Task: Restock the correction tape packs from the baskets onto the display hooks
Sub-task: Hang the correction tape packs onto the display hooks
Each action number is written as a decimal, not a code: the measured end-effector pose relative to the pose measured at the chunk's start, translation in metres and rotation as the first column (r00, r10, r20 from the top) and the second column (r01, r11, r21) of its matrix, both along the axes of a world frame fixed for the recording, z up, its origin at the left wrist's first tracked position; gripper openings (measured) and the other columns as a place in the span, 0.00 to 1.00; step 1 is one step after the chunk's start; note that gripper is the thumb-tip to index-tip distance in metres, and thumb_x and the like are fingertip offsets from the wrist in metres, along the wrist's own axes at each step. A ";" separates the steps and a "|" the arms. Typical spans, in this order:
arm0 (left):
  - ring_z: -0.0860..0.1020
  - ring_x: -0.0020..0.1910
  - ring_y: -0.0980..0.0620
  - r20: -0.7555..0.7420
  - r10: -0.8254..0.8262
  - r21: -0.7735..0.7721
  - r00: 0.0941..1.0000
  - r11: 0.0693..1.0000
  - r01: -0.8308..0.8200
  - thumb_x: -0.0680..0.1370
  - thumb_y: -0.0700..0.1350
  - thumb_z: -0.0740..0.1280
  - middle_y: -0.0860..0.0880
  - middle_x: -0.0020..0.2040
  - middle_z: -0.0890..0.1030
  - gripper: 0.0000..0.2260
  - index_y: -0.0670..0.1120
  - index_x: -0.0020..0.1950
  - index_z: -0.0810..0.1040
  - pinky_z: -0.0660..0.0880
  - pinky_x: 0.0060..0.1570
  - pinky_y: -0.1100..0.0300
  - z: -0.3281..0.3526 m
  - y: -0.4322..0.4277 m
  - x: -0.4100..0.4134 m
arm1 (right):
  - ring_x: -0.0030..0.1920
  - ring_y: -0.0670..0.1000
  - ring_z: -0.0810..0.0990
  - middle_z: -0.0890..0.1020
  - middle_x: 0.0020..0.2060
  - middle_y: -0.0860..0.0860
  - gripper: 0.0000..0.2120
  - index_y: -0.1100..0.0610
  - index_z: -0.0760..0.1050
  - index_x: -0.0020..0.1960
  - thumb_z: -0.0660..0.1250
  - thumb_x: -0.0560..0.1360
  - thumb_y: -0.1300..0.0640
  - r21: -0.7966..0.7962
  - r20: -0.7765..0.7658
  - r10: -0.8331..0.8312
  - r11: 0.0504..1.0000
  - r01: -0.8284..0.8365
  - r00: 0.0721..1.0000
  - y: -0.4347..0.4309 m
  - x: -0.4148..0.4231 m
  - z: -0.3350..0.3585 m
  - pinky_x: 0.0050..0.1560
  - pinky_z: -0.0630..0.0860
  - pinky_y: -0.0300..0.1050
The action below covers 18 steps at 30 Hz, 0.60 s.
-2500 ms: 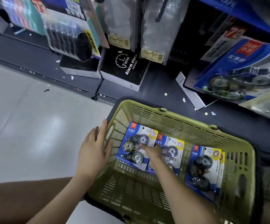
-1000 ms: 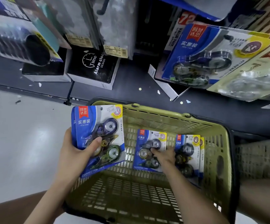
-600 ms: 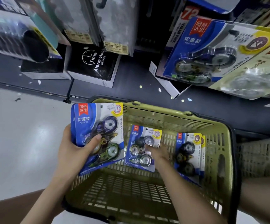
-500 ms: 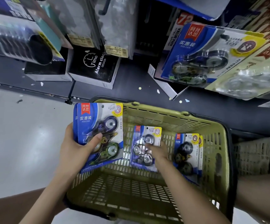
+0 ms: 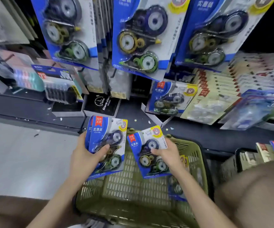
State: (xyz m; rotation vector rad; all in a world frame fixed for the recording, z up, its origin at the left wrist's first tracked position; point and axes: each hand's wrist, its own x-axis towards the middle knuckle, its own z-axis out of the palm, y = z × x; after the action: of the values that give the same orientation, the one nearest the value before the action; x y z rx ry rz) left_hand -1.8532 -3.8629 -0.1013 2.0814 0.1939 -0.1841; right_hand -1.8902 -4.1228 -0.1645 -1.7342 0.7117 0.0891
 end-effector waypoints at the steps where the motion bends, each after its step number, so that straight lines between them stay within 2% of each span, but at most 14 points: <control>1: 0.82 0.49 0.53 0.022 0.001 -0.016 1.000 1.000 -0.001 0.63 0.58 0.76 0.62 0.50 0.82 0.32 0.55 0.65 0.71 0.79 0.52 0.47 0.011 -0.002 -0.001 | 0.50 0.55 0.82 0.84 0.46 0.49 0.17 0.48 0.77 0.44 0.77 0.66 0.67 -0.002 0.049 0.000 1.000 0.000 0.999 -0.003 -0.002 0.017 0.54 0.77 0.52; 5: 0.80 0.44 0.65 0.136 -0.021 -0.090 0.990 0.995 0.033 0.61 0.59 0.74 0.72 0.48 0.79 0.33 0.57 0.65 0.70 0.79 0.50 0.49 0.057 -0.013 -0.004 | 0.49 0.50 0.81 0.82 0.48 0.46 0.20 0.47 0.74 0.51 0.76 0.69 0.66 -0.003 0.293 -0.049 0.999 0.053 0.955 -0.020 -0.013 0.086 0.49 0.77 0.45; 7: 0.79 0.45 0.69 0.204 -0.034 -0.109 0.978 0.992 0.058 0.63 0.56 0.77 0.75 0.48 0.78 0.32 0.60 0.64 0.68 0.76 0.48 0.55 0.077 -0.020 -0.005 | 0.55 0.42 0.80 0.81 0.54 0.37 0.27 0.39 0.72 0.58 0.76 0.70 0.64 -0.051 0.410 -0.044 0.996 0.071 0.911 -0.030 -0.020 0.118 0.53 0.75 0.38; 9: 0.78 0.45 0.71 0.261 -0.042 -0.131 0.964 0.988 0.078 0.67 0.49 0.81 0.76 0.47 0.78 0.32 0.61 0.64 0.67 0.74 0.47 0.61 0.096 -0.029 -0.002 | 0.62 0.33 0.74 0.75 0.59 0.27 0.32 0.36 0.69 0.64 0.76 0.71 0.64 -0.094 0.521 -0.034 0.991 0.097 0.853 -0.041 -0.024 0.149 0.59 0.71 0.29; 13: 0.77 0.49 0.73 0.393 -0.031 -0.216 0.919 0.968 0.125 0.70 0.43 0.77 0.74 0.50 0.78 0.28 0.55 0.66 0.70 0.70 0.46 0.71 0.137 -0.051 0.008 | 0.68 0.34 0.69 0.72 0.66 0.31 0.35 0.41 0.66 0.71 0.74 0.72 0.65 -0.134 0.696 -0.051 0.971 0.200 0.716 -0.063 -0.023 0.209 0.67 0.67 0.35; 15: 0.77 0.50 0.72 0.448 -0.025 -0.269 0.894 0.950 0.161 0.70 0.45 0.77 0.74 0.50 0.77 0.29 0.54 0.68 0.70 0.70 0.47 0.69 0.161 -0.062 0.014 | 0.68 0.32 0.68 0.71 0.66 0.31 0.35 0.39 0.66 0.70 0.74 0.72 0.64 -0.141 0.756 -0.066 0.955 0.260 0.651 -0.073 -0.018 0.235 0.67 0.67 0.35; 18: 0.77 0.53 0.69 0.499 0.010 -0.338 0.867 0.923 0.184 0.67 0.53 0.74 0.73 0.52 0.77 0.28 0.60 0.64 0.70 0.72 0.52 0.64 0.194 -0.077 0.021 | 0.68 0.34 0.69 0.72 0.68 0.35 0.34 0.40 0.65 0.72 0.74 0.73 0.62 -0.146 0.788 -0.069 0.944 0.295 0.612 -0.085 -0.006 0.263 0.65 0.68 0.33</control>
State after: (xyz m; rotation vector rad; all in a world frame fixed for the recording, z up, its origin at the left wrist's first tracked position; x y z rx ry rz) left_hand -1.8327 -3.9400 0.0932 1.6843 -0.2378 0.2460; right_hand -1.8961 -4.2080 0.0986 -1.7073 0.2354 -0.9089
